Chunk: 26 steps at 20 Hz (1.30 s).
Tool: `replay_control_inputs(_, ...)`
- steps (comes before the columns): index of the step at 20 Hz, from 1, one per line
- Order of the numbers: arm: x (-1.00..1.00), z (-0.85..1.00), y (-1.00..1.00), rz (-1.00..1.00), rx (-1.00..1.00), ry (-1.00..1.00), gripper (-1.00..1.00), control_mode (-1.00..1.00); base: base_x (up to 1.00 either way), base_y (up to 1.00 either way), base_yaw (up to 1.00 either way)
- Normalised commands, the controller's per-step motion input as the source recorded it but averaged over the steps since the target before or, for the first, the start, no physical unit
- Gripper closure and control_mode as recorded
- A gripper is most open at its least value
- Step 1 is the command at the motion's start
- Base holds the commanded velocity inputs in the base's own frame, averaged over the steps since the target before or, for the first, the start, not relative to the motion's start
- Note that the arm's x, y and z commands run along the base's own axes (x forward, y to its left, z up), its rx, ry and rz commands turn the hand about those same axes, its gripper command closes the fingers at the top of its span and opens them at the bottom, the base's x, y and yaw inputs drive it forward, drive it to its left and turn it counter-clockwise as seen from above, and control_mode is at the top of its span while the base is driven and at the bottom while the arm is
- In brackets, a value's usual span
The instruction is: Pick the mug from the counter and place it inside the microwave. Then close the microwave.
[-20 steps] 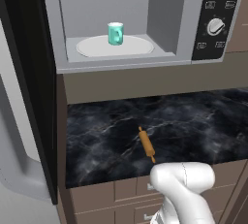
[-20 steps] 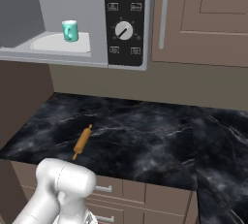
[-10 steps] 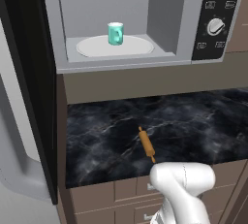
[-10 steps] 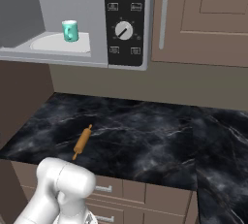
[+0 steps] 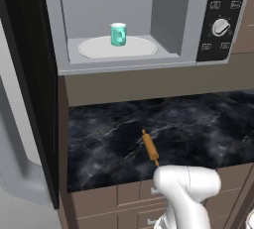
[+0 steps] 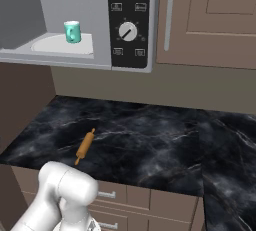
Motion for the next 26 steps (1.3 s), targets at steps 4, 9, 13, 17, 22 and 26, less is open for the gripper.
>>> replay_control_inputs(4,0.0,0.01,0.0,-0.23,0.2,-0.16,-1.0,-1.0,0.0,0.0,0.0)
replay_control_inputs(9,-0.02,0.03,0.02,-0.22,0.14,-0.12,-1.0,-1.0,0.0,0.0,0.0)
replay_control_inputs(13,-0.14,-0.02,0.24,-0.02,0.0,-0.12,-1.0,-1.0,0.0,0.0,0.0)
replay_control_inputs(17,-0.18,-0.05,0.47,0.0,0.0,-0.01,-1.0,-1.0,0.0,0.0,0.0)
replay_control_inputs(22,-0.21,-0.03,0.48,0.06,0.03,0.0,-1.0,-1.0,0.0,0.0,0.0)
replay_control_inputs(26,-0.08,-0.11,0.42,0.12,0.07,0.02,-1.0,-1.0,0.0,0.0,0.0)
